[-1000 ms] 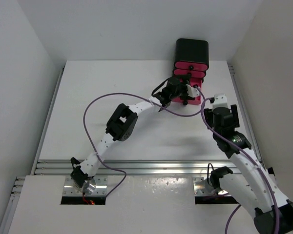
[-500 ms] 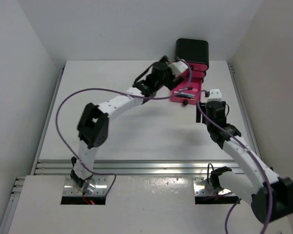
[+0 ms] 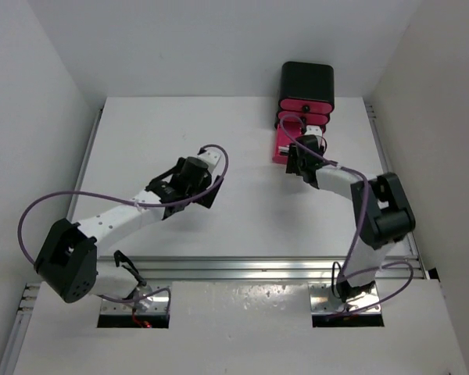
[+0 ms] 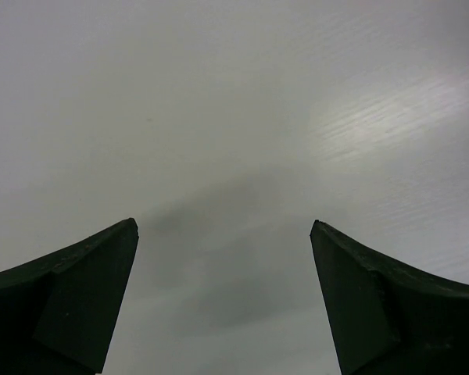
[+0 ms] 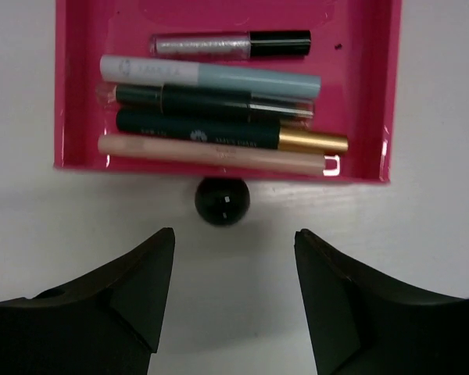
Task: Organize the makeup
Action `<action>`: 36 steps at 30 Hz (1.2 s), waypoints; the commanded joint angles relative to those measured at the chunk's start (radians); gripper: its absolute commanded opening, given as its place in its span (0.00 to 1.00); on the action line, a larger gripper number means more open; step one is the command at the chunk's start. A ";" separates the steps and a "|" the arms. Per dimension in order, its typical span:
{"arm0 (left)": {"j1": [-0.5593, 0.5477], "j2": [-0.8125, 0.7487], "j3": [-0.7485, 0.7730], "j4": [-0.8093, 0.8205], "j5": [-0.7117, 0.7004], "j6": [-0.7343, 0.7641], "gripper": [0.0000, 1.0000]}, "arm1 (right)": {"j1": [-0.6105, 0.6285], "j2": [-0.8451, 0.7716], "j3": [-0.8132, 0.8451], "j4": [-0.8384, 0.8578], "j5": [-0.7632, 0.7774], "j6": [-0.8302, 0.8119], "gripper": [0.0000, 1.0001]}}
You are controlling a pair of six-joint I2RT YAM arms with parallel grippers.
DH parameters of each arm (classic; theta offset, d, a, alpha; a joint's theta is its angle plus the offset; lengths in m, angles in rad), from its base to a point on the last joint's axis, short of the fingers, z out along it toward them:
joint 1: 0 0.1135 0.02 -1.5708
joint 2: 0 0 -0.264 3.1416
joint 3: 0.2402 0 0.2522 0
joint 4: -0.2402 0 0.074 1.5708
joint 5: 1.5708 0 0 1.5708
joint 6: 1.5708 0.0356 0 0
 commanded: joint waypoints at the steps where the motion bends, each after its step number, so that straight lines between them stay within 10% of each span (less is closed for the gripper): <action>1: 0.111 -0.035 -0.022 0.023 -0.059 -0.066 0.99 | 0.003 0.117 0.131 0.066 0.086 0.022 0.63; 36: 0.255 -0.017 -0.123 0.077 0.136 -0.073 0.99 | 0.003 0.302 0.315 0.185 0.106 -0.119 0.00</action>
